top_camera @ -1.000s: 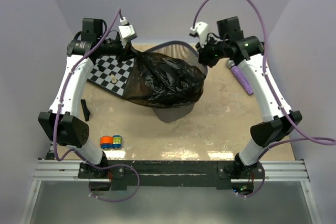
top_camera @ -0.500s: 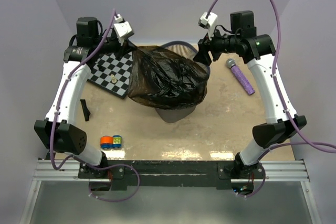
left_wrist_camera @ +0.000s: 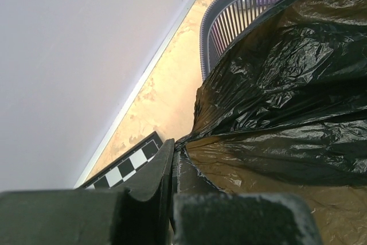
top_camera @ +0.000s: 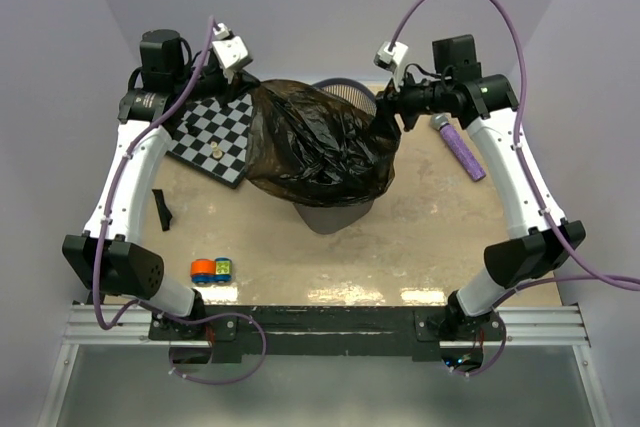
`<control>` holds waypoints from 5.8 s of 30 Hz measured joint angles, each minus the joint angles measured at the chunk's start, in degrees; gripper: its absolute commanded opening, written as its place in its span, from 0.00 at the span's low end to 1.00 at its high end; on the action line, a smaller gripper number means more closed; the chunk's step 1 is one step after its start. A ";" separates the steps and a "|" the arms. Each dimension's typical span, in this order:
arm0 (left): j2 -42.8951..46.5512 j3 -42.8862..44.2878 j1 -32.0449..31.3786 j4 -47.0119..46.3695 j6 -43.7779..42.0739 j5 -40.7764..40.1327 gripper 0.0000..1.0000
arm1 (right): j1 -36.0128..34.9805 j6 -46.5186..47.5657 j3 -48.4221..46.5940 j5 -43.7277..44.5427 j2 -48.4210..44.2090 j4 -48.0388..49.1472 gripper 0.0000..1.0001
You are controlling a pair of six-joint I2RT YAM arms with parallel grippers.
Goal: Put the trash bags into the trash bin
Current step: Place the trash bag in the bin.
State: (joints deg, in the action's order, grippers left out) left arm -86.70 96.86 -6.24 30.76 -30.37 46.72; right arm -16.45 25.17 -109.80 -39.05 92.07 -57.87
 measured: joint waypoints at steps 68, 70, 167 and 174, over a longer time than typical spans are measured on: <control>-22.18 -3.28 -0.37 -41.59 45.16 5.35 0.11 | 12.46 -9.81 -1.75 -1.14 13.46 11.80 0.01; -22.69 -3.28 -0.37 -42.45 46.84 5.62 0.10 | 12.46 -10.75 -1.77 -2.32 14.34 12.13 0.01; 17.92 -61.11 -15.28 -60.08 -2.21 -22.84 0.00 | 3.69 22.64 55.39 7.50 -29.09 34.01 0.00; 11.65 -63.41 -15.28 -62.93 -5.92 -21.14 0.00 | 3.69 24.92 58.31 9.62 -27.74 36.09 0.00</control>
State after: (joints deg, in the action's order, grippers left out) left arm -75.05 33.45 -21.52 -32.16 -36.29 25.58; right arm -12.75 50.09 -51.48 -29.43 64.34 -21.78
